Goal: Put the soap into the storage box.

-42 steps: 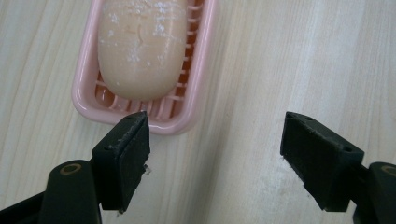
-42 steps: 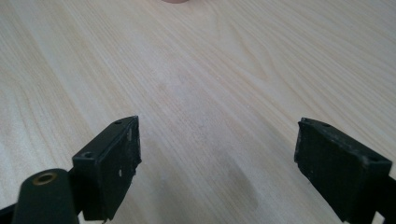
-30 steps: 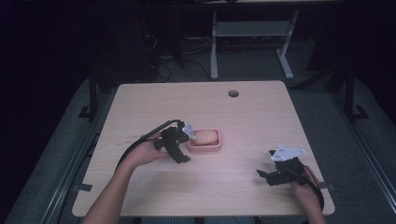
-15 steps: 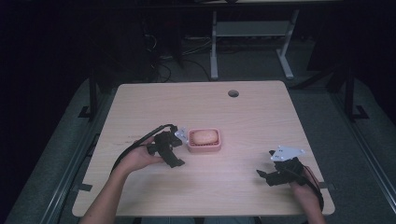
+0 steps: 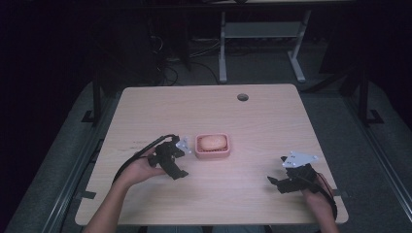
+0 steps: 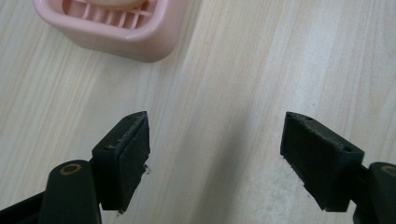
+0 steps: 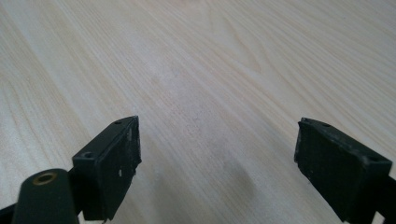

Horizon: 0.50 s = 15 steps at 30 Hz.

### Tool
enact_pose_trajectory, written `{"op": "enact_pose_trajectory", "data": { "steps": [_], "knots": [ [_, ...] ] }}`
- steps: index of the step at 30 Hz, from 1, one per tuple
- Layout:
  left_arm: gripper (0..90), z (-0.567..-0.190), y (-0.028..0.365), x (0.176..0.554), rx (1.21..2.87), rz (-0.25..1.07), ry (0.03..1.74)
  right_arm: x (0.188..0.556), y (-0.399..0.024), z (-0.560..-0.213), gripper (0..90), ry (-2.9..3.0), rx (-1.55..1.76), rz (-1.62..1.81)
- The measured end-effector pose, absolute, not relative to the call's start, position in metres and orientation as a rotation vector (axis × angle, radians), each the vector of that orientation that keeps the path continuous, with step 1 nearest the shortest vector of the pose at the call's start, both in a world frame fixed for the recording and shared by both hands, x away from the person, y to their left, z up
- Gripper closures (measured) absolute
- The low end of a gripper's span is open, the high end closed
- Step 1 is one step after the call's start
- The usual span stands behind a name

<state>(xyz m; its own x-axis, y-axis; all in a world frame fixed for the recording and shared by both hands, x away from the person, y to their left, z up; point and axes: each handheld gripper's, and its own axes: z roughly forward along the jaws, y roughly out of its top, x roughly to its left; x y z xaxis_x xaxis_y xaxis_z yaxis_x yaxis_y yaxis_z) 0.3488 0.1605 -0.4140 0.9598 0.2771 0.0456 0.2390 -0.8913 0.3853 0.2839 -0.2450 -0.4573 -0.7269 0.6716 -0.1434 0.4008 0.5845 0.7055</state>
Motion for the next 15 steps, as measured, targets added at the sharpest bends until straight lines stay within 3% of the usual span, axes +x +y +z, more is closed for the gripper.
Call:
{"op": "enact_pose_trajectory", "data": {
  "steps": [15],
  "knots": [
    [23.2,-0.422,0.179,0.335,2.706,0.157,0.417,0.284,-0.246,-0.458,14.0,2.418,0.869,0.928]
  ]
}}
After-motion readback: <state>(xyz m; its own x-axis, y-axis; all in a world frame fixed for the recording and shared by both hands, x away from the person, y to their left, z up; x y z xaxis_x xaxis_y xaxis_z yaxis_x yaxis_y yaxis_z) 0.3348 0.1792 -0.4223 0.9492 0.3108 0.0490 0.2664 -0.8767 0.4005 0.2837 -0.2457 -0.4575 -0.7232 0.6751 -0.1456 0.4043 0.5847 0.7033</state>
